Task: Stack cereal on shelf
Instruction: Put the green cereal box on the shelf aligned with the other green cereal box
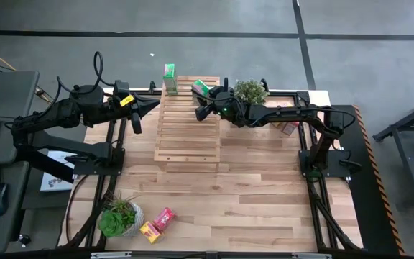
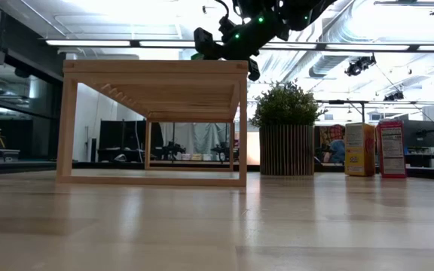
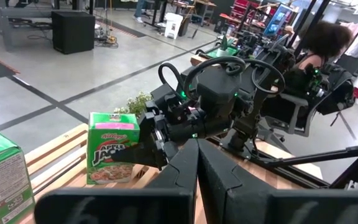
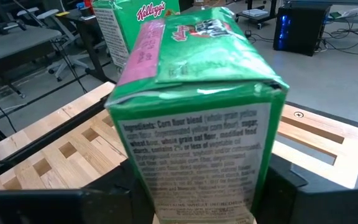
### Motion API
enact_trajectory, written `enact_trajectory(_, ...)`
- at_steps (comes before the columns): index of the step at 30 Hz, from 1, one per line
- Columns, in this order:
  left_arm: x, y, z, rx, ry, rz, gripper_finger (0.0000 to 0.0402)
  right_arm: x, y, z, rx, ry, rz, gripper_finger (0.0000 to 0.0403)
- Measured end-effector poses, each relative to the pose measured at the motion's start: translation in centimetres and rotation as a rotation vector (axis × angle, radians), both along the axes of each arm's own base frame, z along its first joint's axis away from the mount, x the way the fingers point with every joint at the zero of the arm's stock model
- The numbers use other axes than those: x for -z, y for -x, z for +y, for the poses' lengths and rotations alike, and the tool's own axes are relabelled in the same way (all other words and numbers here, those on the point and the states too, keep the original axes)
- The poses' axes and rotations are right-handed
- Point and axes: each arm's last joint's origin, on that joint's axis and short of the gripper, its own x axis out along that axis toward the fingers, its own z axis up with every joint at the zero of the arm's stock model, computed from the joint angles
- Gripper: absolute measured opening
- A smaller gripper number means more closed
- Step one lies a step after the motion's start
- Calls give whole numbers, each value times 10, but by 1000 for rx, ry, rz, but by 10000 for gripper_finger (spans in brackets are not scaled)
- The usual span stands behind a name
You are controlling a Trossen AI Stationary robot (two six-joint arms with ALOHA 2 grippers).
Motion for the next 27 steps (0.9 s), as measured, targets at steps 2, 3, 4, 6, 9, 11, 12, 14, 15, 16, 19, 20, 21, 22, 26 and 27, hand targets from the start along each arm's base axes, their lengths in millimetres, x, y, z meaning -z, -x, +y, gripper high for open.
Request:
enact_trajectory(2,0,0,0,-1,-1,0,0,0,0,0,-1,0,-1,189)
enact_trajectory(3,0,0,0,-1,-5,2,0,0,0,1,-5,0,-5,189)
enact_trajectory(4,0,0,0,0,-13,5,0,-1,-1,2,-14,0,-10,189)
enact_trajectory(6,0,2,0,3,-27,7,0,-6,-4,6,-38,4,-20,189)
enact_trajectory(9,-2,6,0,2,-43,-1,0,-22,-8,13,-61,37,-24,189)
enact_trajectory(11,-4,10,-1,1,-51,-12,0,-34,-11,18,-41,78,-8,189)
enact_trajectory(12,-5,13,-1,2,-58,-18,0,-41,-12,21,-26,102,-4,188)
enact_trajectory(14,-7,19,-1,3,-81,-27,0,-57,-13,25,21,142,-14,188)
enact_trajectory(15,-8,21,-2,4,-90,-32,0,-63,-15,27,45,160,-18,188)
enact_trajectory(16,-8,24,-2,4,-97,-38,0,-71,-18,28,69,174,-23,188)
enact_trajectory(19,-10,30,-2,1,-100,-57,0,-79,-33,29,104,212,32,188)
enact_trajectory(20,-11,32,-3,1,-100,-62,0,-79,-39,28,111,224,64,188)
enact_trajectory(21,-11,34,-3,0,-101,-67,0,-80,-46,27,129,235,89,188)
enact_trajectory(22,-12,35,-3,0,-101,-72,0,-80,-53,26,145,240,109,188)
enact_trajectory(26,-13,38,-3,-2,-102,-83,0,-77,-75,18,248,251,170,188)
enact_trajectory(27,-13,38,-3,-2,-100,-84,0,-74,-78,15,260,251,185,188)
